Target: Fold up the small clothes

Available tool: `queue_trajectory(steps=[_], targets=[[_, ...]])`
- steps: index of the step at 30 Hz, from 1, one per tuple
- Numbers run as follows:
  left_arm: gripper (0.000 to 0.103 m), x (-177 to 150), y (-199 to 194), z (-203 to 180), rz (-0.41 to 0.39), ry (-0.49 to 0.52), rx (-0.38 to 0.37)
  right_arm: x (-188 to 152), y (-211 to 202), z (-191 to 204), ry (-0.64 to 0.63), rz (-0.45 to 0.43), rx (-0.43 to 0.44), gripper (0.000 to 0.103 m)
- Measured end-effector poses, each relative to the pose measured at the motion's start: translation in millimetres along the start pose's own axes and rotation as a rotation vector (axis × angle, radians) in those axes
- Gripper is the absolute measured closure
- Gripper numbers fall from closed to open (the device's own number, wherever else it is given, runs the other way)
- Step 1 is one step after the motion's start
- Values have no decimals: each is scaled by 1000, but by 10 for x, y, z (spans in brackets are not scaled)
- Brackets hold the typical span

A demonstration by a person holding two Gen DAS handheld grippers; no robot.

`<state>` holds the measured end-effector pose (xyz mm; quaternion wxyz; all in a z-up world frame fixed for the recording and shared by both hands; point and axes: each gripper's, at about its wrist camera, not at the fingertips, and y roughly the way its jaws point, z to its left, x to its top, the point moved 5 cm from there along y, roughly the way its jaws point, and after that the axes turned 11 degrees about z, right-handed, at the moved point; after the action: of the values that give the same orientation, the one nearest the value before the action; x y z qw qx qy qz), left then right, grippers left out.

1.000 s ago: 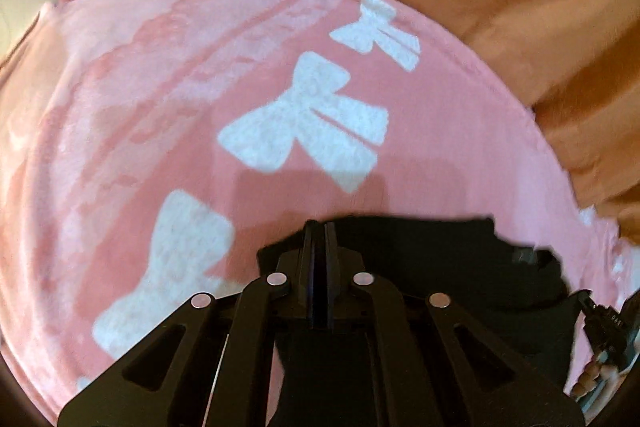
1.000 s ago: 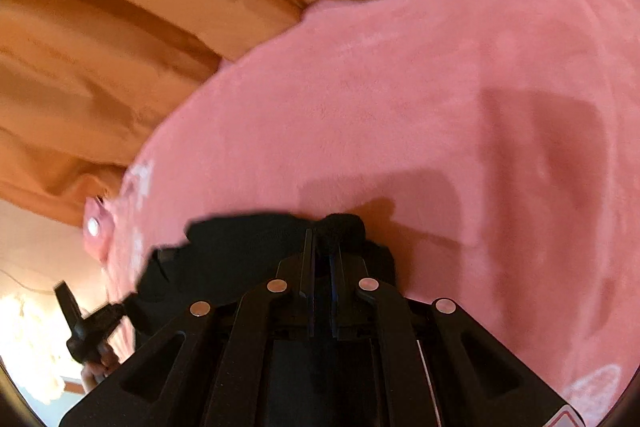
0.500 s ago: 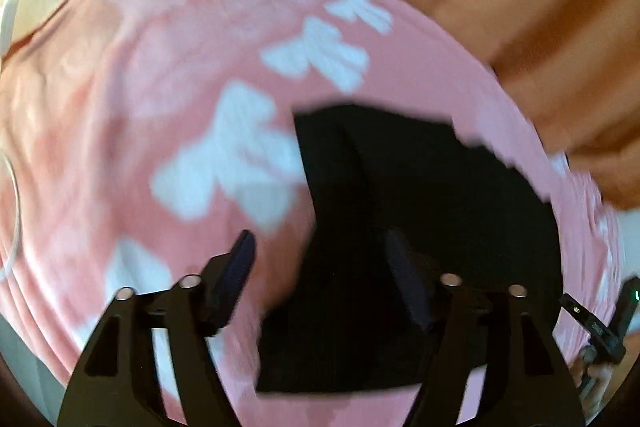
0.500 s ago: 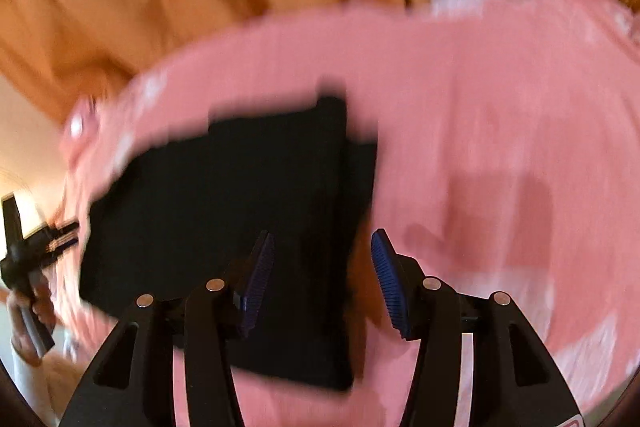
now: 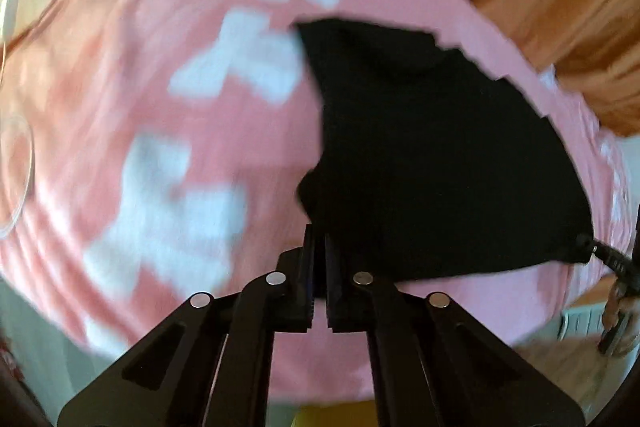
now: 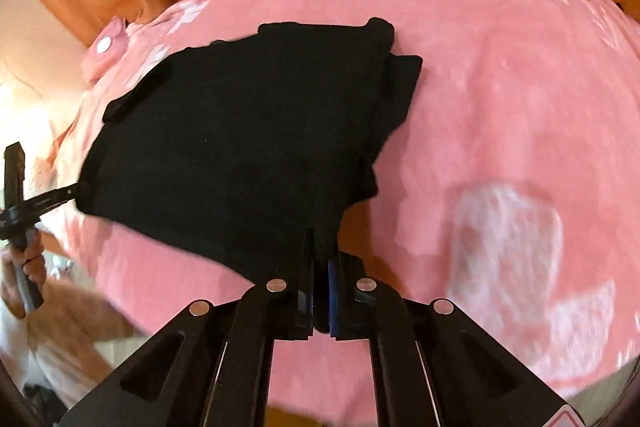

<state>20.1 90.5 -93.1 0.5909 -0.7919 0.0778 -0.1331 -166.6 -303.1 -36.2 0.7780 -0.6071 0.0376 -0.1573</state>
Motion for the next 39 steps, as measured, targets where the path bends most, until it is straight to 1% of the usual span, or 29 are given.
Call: queue_trajectory(steps=[1,3,5,6,8,9,10,11,12,13,14,15,16,18,19,20,21,22,25,27,29,30,32,33,34,35,36,37,39], targets=[[100,-135,78,79,47,-21,-20,-115,56,-65,17,34,-2,100],[100,-186,59,91,35,-29,-32,-278,241,-141,55,112,6,100],[98,-128,9,38,8,-22,-9,-217,216,-100,23,115,-13,98],[97,-84,-59,-14,-17,-11,14,-162,170,-98,30,102,-15,95],[95,14,-245,-165,-71,40,38,-63,-23,-190,93,40,-29,74],[89,113,-374,-278,-115,75,48,1,-134,-229,114,-1,-30,72],[67,212,-444,-356,-141,94,57,108,-253,-240,131,-46,-32,70],[38,354,-503,-458,-175,111,76,251,-378,-265,154,-98,-33,65],[27,491,-501,-550,-195,133,98,388,-452,-264,165,-132,-27,62],[20,620,-452,-642,-202,163,129,487,-473,-258,162,-148,-18,53],[21,702,-362,-741,-196,195,172,661,-444,-214,146,-158,-5,45],[21,855,-198,-809,-172,236,223,799,-371,-203,135,-154,-13,45],[27,963,-82,-803,-160,251,259,861,-290,-179,140,-152,-35,45],[46,1148,125,-804,-145,247,262,1005,-85,-236,140,-133,-80,45],[62,1216,174,-764,-144,223,242,1075,14,-257,142,-124,-86,48],[77,1277,191,-715,-141,192,226,1096,74,-244,143,-123,-81,63],[84,1366,186,-655,-139,146,196,1118,114,-240,139,-122,-55,79],[96,1404,155,-601,-144,114,163,1172,137,-213,139,-124,-30,99],[102,1556,68,-456,-176,28,124,1298,-145,-186,154,-253,28,100],[102,1632,151,-379,-162,2,153,1310,-157,-251,176,-253,-19,100],[102,1678,330,-285,-121,-25,183,1269,161,-404,222,-137,-77,100],[102,1704,316,-254,-152,-45,171,1233,280,-440,234,-106,-81,100],[100,1725,237,-224,-164,-70,153,1187,241,-418,248,-146,-76,97],[99,1714,143,-162,-194,-116,134,1157,182,-394,250,-157,-62,94],[85,1693,34,-84,-226,-165,95,1101,82,-365,252,-181,-42,87],[58,1662,-46,-26,-243,-199,54,1065,25,-360,253,-189,-37,73],[46,1596,-144,49,-259,-247,10,1006,-26,-370,262,-194,-37,61],[40,1537,-196,89,-269,-270,-11,954,-63,-393,276,-199,-35,50],[40,1391,-240,110,-240,-268,-29,825,-75,-454,311,-189,-16,49]])
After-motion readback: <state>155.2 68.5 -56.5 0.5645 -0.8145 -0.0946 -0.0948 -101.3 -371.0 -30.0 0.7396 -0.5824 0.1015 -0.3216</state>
